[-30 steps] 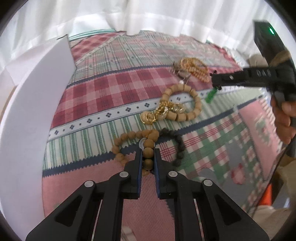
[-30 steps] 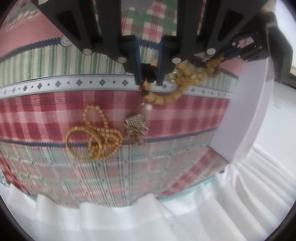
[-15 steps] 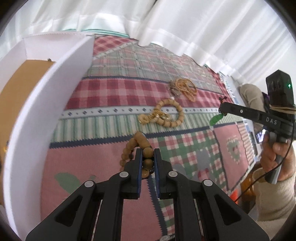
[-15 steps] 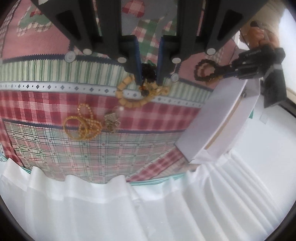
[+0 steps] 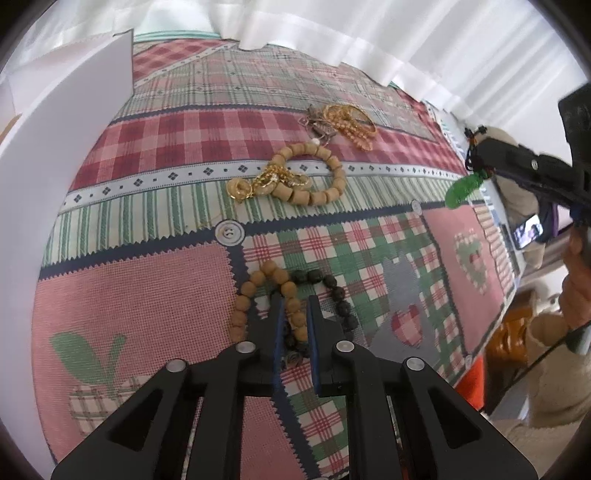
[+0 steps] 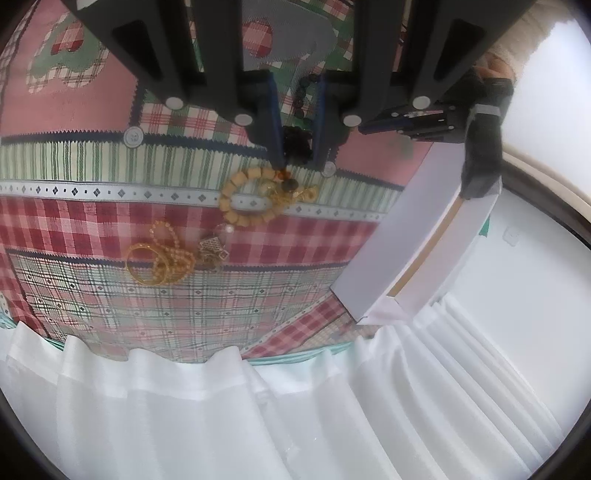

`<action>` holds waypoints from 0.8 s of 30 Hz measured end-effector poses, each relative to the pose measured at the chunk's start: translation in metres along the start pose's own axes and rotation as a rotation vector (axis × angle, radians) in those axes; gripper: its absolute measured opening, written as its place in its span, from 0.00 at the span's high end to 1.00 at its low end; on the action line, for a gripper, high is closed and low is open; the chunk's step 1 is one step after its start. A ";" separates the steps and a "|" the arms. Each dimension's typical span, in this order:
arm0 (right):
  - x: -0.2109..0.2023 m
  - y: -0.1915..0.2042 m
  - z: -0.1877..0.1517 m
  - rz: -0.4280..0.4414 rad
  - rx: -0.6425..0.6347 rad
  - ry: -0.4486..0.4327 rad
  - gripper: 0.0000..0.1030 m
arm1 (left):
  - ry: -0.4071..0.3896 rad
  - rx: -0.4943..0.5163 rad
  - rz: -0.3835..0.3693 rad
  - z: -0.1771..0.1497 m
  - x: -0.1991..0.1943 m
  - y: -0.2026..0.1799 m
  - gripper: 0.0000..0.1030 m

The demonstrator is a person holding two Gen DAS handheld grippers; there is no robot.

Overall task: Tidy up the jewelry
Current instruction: 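Lift the wooden beads and green pendant and carry both over the white box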

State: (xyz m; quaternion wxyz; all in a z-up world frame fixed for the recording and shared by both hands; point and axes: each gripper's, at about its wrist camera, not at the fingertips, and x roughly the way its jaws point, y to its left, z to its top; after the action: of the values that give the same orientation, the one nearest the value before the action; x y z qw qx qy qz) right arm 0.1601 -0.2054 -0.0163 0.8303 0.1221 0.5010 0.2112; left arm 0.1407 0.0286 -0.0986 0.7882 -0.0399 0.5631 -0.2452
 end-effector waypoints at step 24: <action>-0.003 0.010 -0.009 0.027 -0.012 0.009 0.85 | -0.011 -0.018 0.214 -0.011 0.012 0.006 0.91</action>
State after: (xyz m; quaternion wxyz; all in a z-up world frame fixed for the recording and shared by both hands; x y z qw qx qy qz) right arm 0.1486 -0.1978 -0.0140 0.8258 0.1227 0.5018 0.2260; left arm 0.1356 0.0312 -0.1152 0.8125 0.0119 0.5620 -0.1544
